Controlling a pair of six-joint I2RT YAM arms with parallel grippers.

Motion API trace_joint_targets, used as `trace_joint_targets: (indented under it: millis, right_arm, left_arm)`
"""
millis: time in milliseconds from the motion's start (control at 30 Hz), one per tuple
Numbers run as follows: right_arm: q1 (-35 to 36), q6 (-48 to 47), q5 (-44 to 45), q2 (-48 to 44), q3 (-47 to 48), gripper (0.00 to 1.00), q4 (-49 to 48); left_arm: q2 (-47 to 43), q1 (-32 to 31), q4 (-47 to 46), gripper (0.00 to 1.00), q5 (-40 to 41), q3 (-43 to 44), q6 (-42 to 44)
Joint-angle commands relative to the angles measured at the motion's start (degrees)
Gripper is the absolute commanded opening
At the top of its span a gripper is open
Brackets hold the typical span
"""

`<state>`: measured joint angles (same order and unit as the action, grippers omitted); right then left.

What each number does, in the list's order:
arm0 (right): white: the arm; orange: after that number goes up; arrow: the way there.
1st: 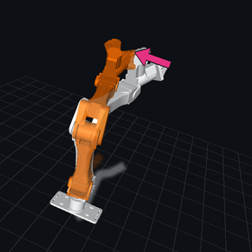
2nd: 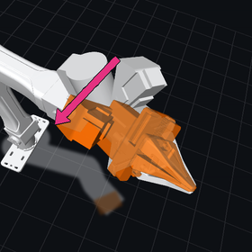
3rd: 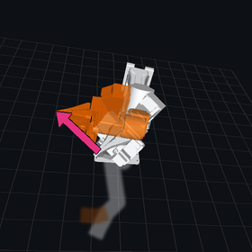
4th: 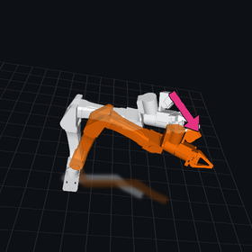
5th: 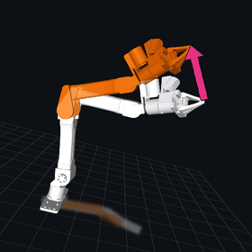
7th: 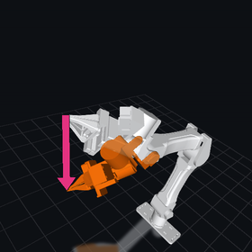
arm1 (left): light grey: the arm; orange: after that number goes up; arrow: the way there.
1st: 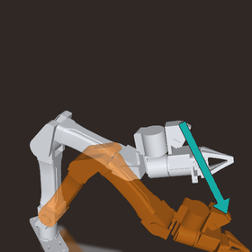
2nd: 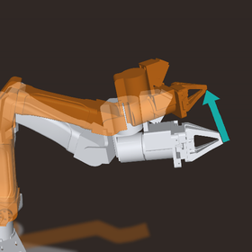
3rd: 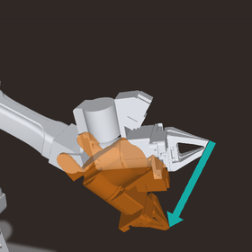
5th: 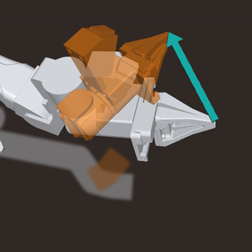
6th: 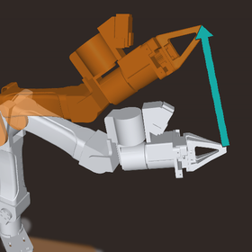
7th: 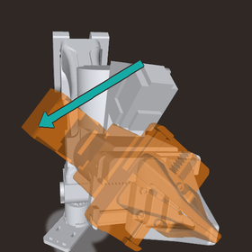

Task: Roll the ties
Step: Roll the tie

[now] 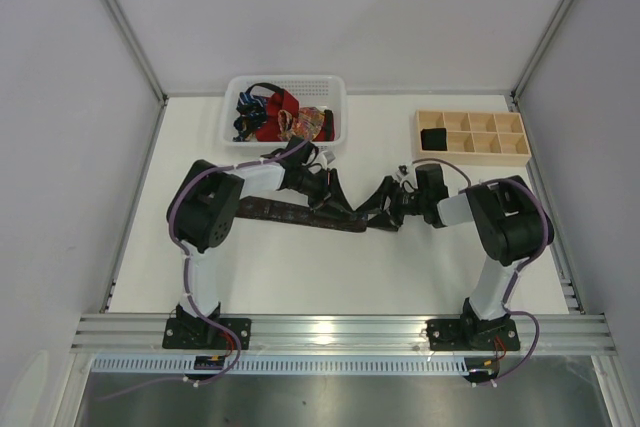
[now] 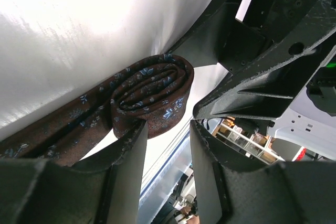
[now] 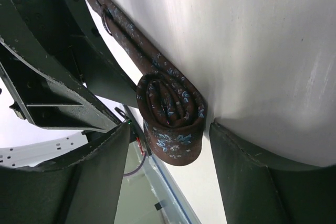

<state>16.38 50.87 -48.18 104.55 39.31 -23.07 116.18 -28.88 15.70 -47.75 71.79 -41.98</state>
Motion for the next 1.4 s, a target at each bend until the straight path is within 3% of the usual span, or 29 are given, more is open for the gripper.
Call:
trace_joint_targets:
  millis: [0,433,800,1367]
  right_arm:
    - [0.1,1.4,-0.6,1.4,-0.8,0.67,-3.8]
    - [2.1,2.0,0.5,0.7,3.4,0.48,2.3]
    - [2.8,-4.1,3.6,-4.7,10.0,0.15,25.7]
    - [2.3,-10.3,13.9,-20.1,10.0,0.07,55.8]
  left_arm:
    - [0.3,0.8,-0.1,0.44,0.0,0.7,1.4]
    - [1.8,0.8,0.0,0.43,-0.4,0.9,1.9]
    - [3.4,-3.1,-1.8,0.41,-0.9,1.7,0.1]
    - [7.6,-15.2,-3.3,0.38,-2.3,7.7,-3.4]
